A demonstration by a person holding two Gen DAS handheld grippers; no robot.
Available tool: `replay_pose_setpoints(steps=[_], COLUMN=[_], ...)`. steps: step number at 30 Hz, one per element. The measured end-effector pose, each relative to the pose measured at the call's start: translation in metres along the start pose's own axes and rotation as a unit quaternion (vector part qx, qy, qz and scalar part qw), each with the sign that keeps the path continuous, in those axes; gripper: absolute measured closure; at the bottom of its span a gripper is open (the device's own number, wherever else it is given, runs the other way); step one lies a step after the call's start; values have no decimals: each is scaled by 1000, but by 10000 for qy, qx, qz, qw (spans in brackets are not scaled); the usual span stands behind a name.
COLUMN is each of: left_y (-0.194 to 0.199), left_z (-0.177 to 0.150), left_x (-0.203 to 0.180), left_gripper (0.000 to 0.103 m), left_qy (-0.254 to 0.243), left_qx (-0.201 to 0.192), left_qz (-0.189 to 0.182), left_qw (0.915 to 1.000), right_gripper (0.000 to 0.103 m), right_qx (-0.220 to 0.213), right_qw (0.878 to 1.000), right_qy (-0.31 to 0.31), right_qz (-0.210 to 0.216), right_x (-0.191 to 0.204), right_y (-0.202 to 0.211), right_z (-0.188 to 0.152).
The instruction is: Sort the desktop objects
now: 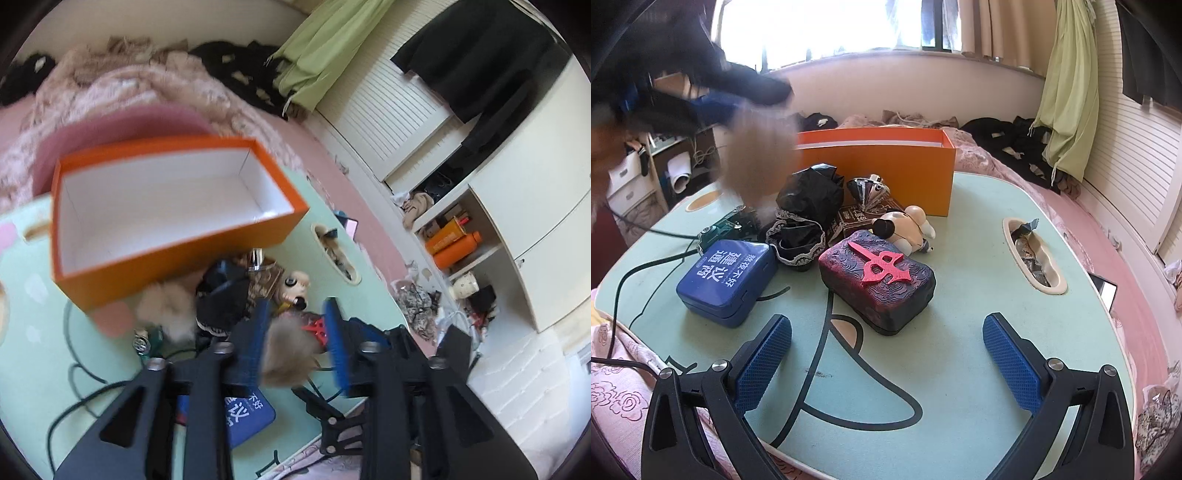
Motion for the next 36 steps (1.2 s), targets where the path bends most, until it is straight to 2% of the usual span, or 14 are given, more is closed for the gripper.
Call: replay_pose_setpoints(steps=[2,4,6,9,11,14,19,22,24,25,26,36], left_y=[-1,10,23,38,42,40,10,-10,-18,-22,-23,-19], left_z=[-6,-13,-23,-47,-71,-102,-131,-136,-139,-140,-139,-137], left_x=[10,16,20,25,28,33,32,24,19,17,19,28], left_gripper=[39,39,39,37,32,31,31,23,12,8,0,0], left_qy=[169,229,177,-54,-193,-228,-556,-910,-1182,-1274,-1208,-1150], left_qx=[-124,-381,-655,-980,-951,-814,-635,-635,-596,-642,-630,-841], left_qz=[-108,-138,105,770,945,1009,1723,2029,2198,2231,2215,2182], left_qw=[9997,9989,9976,9922,9908,9913,9814,9729,9665,9643,9656,9655], right_gripper=[0,0,0,0,0,0,0,0,0,0,0,0], right_qx=[-2,0,-1,-1,-2,0,-3,-3,4,0,-1,-5], right_qw=[10000,10000,10000,10000,10000,10000,10000,10000,10000,10000,10000,10000], right_qy=[-1,-1,-1,-1,0,1,1,-1,-7,-3,-4,-2], right_qz=[0,-2,-2,-1,-2,-3,1,4,6,2,3,6], right_x=[0,0,-1,-1,-1,-1,-2,-2,-1,-2,-1,-2], right_y=[0,0,0,0,0,0,0,0,0,1,0,0], right_z=[0,0,-1,-1,-1,-1,-1,-1,-1,-1,-1,-1])
Point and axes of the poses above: each gripper's, at about its wrist camera, not at the fingertips, and y roughly against the way its jaws point, x to its left, z to its top, the point moved 1 cm from there along -y, roughly the way its jaws point, and after that the axes turned 7 degrees about y, right-handed, at the moved point
